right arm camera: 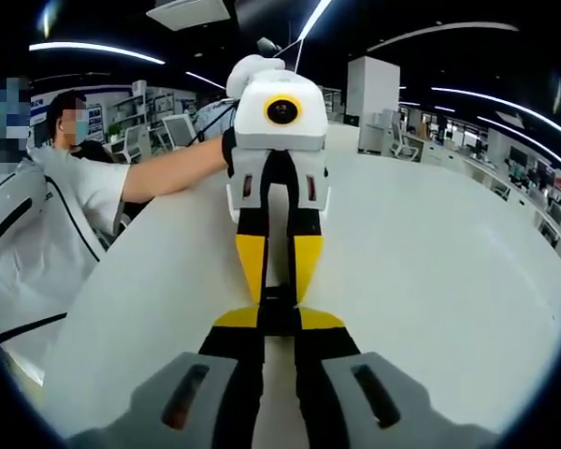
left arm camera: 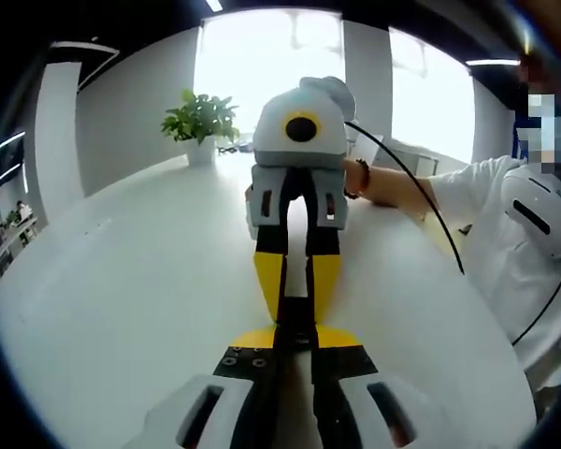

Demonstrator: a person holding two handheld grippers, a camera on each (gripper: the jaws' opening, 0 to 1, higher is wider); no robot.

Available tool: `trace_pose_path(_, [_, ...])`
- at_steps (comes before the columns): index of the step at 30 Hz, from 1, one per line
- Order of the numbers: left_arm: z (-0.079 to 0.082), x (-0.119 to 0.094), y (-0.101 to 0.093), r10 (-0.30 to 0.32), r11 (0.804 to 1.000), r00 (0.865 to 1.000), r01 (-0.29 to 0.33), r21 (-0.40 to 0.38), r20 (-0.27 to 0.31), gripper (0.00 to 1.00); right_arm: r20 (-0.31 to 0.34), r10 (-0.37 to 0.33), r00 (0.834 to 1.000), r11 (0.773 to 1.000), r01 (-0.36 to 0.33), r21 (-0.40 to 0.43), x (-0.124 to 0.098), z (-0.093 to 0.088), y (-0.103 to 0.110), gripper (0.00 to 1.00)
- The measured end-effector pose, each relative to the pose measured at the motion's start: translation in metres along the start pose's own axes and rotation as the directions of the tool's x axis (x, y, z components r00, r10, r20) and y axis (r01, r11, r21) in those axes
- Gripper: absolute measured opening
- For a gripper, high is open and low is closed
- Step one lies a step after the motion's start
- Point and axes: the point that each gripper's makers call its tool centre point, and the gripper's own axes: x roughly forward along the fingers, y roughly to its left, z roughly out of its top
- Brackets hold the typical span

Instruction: Snap the two parts of the plastic buckle together until the buckle closes and remains connected.

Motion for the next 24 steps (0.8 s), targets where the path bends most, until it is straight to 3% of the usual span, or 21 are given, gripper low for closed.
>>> trace_pose_path(9, [0.0006,-0.0008,0.0016,0.002,1.000,1.000,-0.002,-0.008,0.003,0.08,0.014,0.000,1.000,1.000,0.000,-0.001,-0.0009,0.0020,-0.0050,0.10])
trace_pose_path(24, [0.0011,-0.0010,0.0017,0.003,1.000,1.000,-0.003,-0.006,0.016,0.09,0.017,-0.005,1.000,1.000,0.005,0.002,0.0018,0.0033,0.0049,0.10])
